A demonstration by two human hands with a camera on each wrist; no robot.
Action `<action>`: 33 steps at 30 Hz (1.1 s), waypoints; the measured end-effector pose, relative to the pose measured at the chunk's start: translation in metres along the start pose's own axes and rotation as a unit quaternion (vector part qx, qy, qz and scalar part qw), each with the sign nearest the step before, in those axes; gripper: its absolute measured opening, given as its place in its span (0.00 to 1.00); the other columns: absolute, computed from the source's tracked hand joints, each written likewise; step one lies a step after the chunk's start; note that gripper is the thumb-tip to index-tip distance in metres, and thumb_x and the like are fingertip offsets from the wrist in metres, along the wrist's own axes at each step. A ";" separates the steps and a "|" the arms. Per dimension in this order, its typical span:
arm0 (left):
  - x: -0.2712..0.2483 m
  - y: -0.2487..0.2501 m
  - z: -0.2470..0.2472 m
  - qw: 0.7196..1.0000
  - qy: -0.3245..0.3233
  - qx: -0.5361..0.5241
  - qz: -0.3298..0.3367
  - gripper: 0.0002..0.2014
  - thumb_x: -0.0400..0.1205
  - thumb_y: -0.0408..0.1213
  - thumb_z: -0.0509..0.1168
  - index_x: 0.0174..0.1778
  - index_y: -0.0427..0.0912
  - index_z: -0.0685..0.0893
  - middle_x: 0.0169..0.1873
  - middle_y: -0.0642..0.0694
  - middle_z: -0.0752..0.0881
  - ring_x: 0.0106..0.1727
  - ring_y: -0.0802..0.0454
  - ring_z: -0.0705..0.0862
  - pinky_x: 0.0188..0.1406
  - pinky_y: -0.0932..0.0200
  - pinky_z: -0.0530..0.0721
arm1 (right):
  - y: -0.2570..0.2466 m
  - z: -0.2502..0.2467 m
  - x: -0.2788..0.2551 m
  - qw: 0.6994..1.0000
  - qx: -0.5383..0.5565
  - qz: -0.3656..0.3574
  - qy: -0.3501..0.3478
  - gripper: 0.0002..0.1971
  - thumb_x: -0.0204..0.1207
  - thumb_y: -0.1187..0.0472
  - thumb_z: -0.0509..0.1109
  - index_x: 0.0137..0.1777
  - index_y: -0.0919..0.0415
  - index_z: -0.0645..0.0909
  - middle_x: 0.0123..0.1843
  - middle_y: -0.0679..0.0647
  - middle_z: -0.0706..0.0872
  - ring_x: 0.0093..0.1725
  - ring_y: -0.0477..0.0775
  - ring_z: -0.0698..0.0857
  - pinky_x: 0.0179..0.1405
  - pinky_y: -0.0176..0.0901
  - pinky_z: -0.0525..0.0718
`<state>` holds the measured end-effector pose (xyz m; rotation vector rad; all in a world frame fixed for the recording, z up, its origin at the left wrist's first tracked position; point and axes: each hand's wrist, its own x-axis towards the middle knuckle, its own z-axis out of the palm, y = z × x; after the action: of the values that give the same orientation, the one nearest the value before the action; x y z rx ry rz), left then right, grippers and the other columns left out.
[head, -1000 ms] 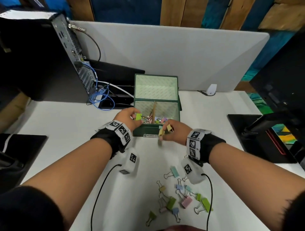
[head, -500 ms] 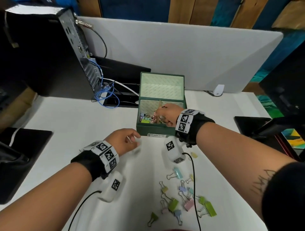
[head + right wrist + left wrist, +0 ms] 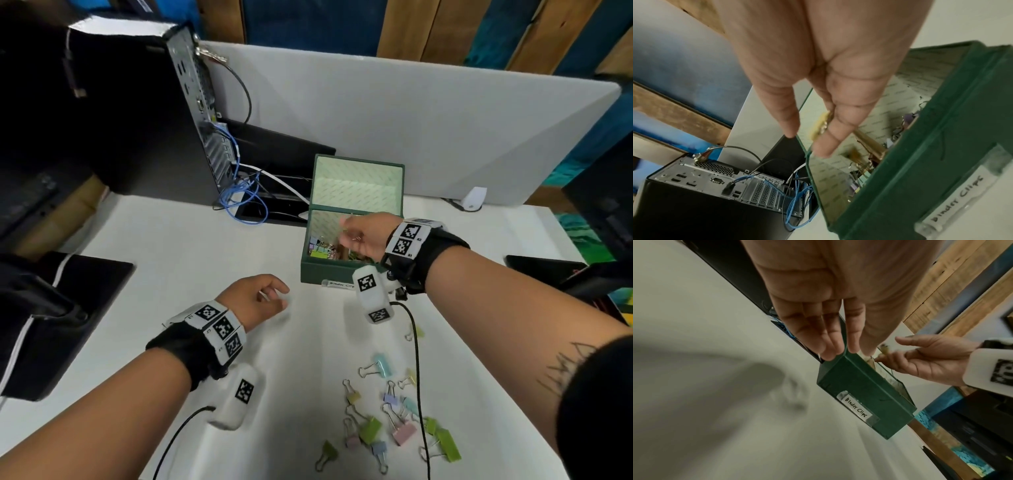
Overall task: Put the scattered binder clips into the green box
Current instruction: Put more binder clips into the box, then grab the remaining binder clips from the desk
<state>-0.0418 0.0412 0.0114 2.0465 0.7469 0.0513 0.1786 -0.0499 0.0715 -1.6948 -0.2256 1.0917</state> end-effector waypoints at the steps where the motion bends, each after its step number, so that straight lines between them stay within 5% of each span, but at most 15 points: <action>1: 0.000 0.001 0.001 1.000 -0.002 -0.001 0.001 0.13 0.76 0.35 0.69 0.37 0.61 0.79 0.36 0.54 0.79 0.34 0.59 0.77 0.39 0.68 0.74 | 0.002 0.001 0.004 0.999 -0.031 -0.011 -0.004 0.05 0.77 0.73 0.65 0.51 0.70 0.78 0.59 0.70 0.83 0.40 0.50 0.82 0.41 0.35 0.88; 4: 0.001 0.003 0.003 1.000 -0.016 0.012 0.007 0.12 0.75 0.35 0.70 0.38 0.61 0.79 0.36 0.53 0.79 0.34 0.57 0.76 0.42 0.66 0.75 | 0.005 0.000 0.004 0.991 -0.129 -0.010 -0.025 0.22 0.75 0.73 0.66 0.70 0.76 0.72 0.73 0.72 0.75 0.62 0.60 0.82 0.70 0.49 0.79; 6: 0.000 0.007 0.008 0.999 -0.036 0.038 0.011 0.11 0.75 0.36 0.70 0.40 0.59 0.80 0.37 0.54 0.79 0.35 0.57 0.77 0.42 0.67 0.76 | 0.006 -0.003 -0.007 0.982 -0.182 -0.049 -0.023 0.22 0.77 0.74 0.63 0.71 0.73 0.71 0.72 0.69 0.75 0.71 0.65 0.76 0.76 0.54 0.74; 10: -0.005 0.018 0.026 0.982 -0.134 0.130 0.032 0.12 0.73 0.38 0.71 0.50 0.55 0.83 0.38 0.59 0.79 0.37 0.58 0.78 0.46 0.64 0.79 | 0.029 -0.019 -0.038 0.951 -0.287 -0.110 -0.016 0.15 0.77 0.73 0.63 0.56 0.55 0.80 0.48 0.49 0.83 0.51 0.50 0.84 0.53 0.41 0.87; 13: -0.010 0.027 0.050 0.943 -0.236 0.220 0.085 0.18 0.72 0.40 0.70 0.58 0.55 0.82 0.43 0.57 0.78 0.41 0.58 0.78 0.54 0.58 0.82 | 0.060 -0.034 -0.066 0.869 -0.470 -0.139 -0.068 0.14 0.75 0.70 0.63 0.53 0.55 0.84 0.44 0.45 0.80 0.43 0.44 0.78 0.37 0.23 0.75; 17: -0.019 0.037 0.078 0.887 -0.312 0.310 0.138 0.21 0.73 0.41 0.69 0.62 0.57 0.79 0.60 0.48 0.77 0.57 0.49 0.80 0.60 0.51 0.81 | 0.102 -0.047 -0.086 0.766 -0.621 -0.073 -0.150 0.18 0.74 0.64 0.67 0.63 0.50 0.81 0.58 0.51 0.79 0.55 0.52 0.81 0.57 0.38 0.77; 21: -0.028 0.048 0.094 0.852 -0.365 0.321 0.196 0.25 0.71 0.40 0.71 0.66 0.54 0.78 0.63 0.43 0.77 0.64 0.45 0.77 0.65 0.47 0.78 | 0.133 -0.053 -0.096 0.753 -0.633 -0.059 -0.166 0.28 0.73 0.58 0.71 0.74 0.45 0.72 0.74 0.52 0.71 0.72 0.54 0.73 0.73 0.48 0.72; 26: -0.039 0.048 0.098 0.783 -0.436 0.377 0.233 0.38 0.66 0.47 0.78 0.71 0.59 0.69 0.65 0.46 0.71 0.66 0.46 0.72 0.66 0.48 0.76 | 0.154 -0.053 -0.100 0.730 -0.660 -0.098 -0.152 0.29 0.74 0.55 0.70 0.75 0.44 0.69 0.78 0.51 0.68 0.74 0.56 0.70 0.72 0.51 0.73; 30: -0.043 0.034 0.104 0.784 -0.422 0.382 0.247 0.41 0.61 0.51 0.79 0.69 0.61 0.68 0.64 0.48 0.68 0.64 0.47 0.70 0.62 0.49 0.77 | 0.162 -0.060 -0.102 0.743 -0.653 -0.102 -0.103 0.31 0.73 0.47 0.70 0.76 0.39 0.64 0.80 0.49 0.63 0.77 0.55 0.66 0.75 0.51 0.71; 33: -0.042 0.029 0.113 0.798 -0.406 0.365 0.254 0.36 0.63 0.48 0.78 0.66 0.60 0.71 0.62 0.47 0.69 0.62 0.45 0.71 0.58 0.50 0.77 | 0.160 -0.074 -0.106 0.754 -0.650 -0.073 -0.059 0.43 0.65 0.40 0.75 0.77 0.37 0.57 0.78 0.49 0.62 0.77 0.56 0.65 0.73 0.53 0.72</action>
<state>-0.0266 -0.0777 -0.0201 2.5937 -0.4209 -0.8867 0.1180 -0.2327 -0.0024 -2.7131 -1.4518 0.9211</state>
